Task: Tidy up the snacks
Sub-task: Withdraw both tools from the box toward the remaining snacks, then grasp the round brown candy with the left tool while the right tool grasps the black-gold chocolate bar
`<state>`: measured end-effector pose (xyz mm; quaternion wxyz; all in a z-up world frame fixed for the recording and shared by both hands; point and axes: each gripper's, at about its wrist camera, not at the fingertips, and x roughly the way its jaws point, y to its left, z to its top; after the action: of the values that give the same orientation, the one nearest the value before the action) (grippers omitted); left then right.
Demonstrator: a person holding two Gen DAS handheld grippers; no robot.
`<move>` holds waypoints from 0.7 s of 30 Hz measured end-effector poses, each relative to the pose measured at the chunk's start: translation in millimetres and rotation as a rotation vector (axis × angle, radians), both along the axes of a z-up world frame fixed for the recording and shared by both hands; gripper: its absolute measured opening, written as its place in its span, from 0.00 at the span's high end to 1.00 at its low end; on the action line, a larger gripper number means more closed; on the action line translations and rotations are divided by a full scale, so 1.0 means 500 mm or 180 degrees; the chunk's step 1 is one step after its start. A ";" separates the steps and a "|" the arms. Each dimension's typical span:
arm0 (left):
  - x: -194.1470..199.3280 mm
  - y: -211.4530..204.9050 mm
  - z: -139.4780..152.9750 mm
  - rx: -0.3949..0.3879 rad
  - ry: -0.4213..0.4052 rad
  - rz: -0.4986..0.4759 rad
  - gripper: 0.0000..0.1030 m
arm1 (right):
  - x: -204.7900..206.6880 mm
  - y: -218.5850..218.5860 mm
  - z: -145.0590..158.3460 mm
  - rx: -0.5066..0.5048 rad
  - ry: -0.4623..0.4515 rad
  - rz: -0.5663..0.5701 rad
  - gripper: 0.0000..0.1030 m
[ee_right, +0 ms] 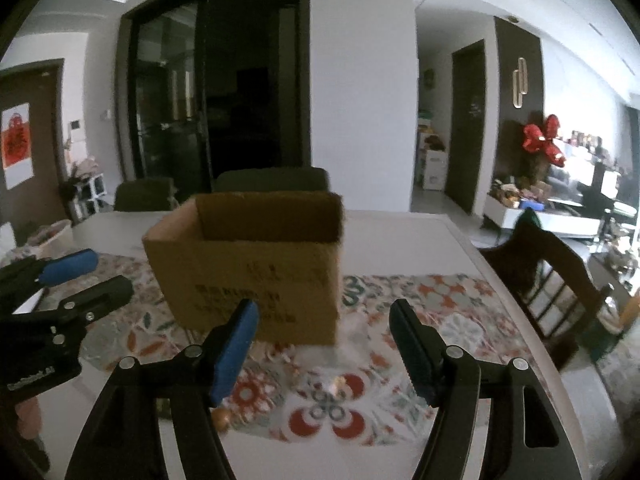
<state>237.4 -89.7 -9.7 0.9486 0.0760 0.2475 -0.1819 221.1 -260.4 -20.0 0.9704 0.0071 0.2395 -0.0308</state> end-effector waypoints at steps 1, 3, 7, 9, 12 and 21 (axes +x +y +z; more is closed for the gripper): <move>-0.003 0.001 -0.006 -0.0026 0.0030 0.0002 0.42 | -0.009 -0.001 -0.007 -0.0015 0.0013 -0.0055 0.33; -0.013 0.000 -0.022 -0.0047 0.0088 -0.0018 0.42 | -0.028 -0.006 -0.021 -0.0009 0.0056 -0.0163 0.33; -0.029 -0.002 -0.054 -0.0046 0.0220 -0.0011 0.42 | -0.064 -0.014 -0.043 0.0061 0.0091 -0.0411 0.33; -0.036 -0.005 -0.065 -0.0029 0.0253 0.0015 0.42 | -0.080 -0.018 -0.051 0.0064 0.0114 -0.0554 0.27; -0.050 -0.010 -0.091 0.0027 0.0301 0.0070 0.42 | -0.115 -0.022 -0.063 -0.0030 0.0054 -0.0815 0.25; -0.069 -0.035 -0.141 0.0214 0.0350 0.0129 0.42 | -0.154 -0.061 -0.099 -0.0190 0.0153 -0.1223 0.19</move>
<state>203.0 -107.0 -80.0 0.9340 0.0928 0.3068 -0.1581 144.3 -291.1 -69.6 0.9404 0.0232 0.2558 -0.2227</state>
